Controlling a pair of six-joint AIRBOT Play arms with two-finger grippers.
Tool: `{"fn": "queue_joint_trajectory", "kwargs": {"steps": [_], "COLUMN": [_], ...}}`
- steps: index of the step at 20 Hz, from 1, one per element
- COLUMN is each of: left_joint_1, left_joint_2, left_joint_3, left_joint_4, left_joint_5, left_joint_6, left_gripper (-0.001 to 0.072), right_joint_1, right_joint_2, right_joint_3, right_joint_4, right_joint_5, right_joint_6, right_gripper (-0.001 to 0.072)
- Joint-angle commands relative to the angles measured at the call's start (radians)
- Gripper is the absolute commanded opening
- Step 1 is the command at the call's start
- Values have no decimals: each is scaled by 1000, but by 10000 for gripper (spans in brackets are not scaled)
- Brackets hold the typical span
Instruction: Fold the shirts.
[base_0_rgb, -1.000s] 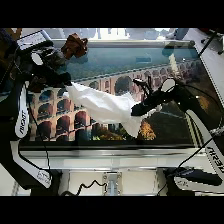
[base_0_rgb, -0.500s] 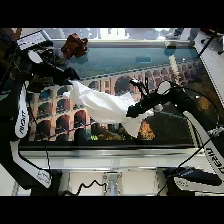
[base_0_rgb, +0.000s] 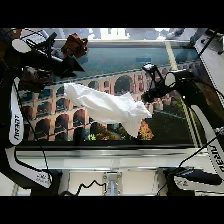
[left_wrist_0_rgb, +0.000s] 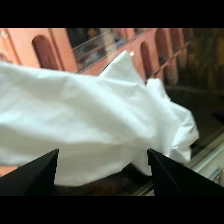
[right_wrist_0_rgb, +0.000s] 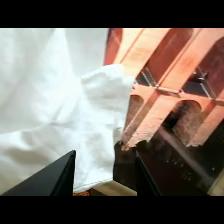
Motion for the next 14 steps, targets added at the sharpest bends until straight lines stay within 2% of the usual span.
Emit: {"fn": "queue_joint_trajectory", "kwargs": {"steps": [1, 3, 5, 8, 10, 14], "left_joint_1": [-32, -56, -98, -185, -226, -251], "left_joint_2": [13, 13, 13, 13, 13, 13], "left_joint_3": [-33, -118, -229, -402, -459, -494], "left_joint_4": [297, 269, 258, 258, 256, 259], "left_joint_5": [-193, -210, -197, -56, 35, 61], "left_joint_6": [-87, -86, -85, -81, -85, -148], "left_gripper": [649, 650, 649, 649, 648, 647], "right_joint_1": [-112, -176, -209, -218, -218, -218], "right_joint_2": [-1, -1, 0, 0, 0, 0], "right_joint_3": [3, -12, -23, -38, -39, -39], "right_joint_4": [147, 285, 306, 317, 376, 492], "right_joint_5": [5, 55, 114, 153, 156, 140], "right_joint_6": [0, -56, -79, -103, -128, -172], "right_gripper": [432, 432, 431, 431, 430, 430]}}
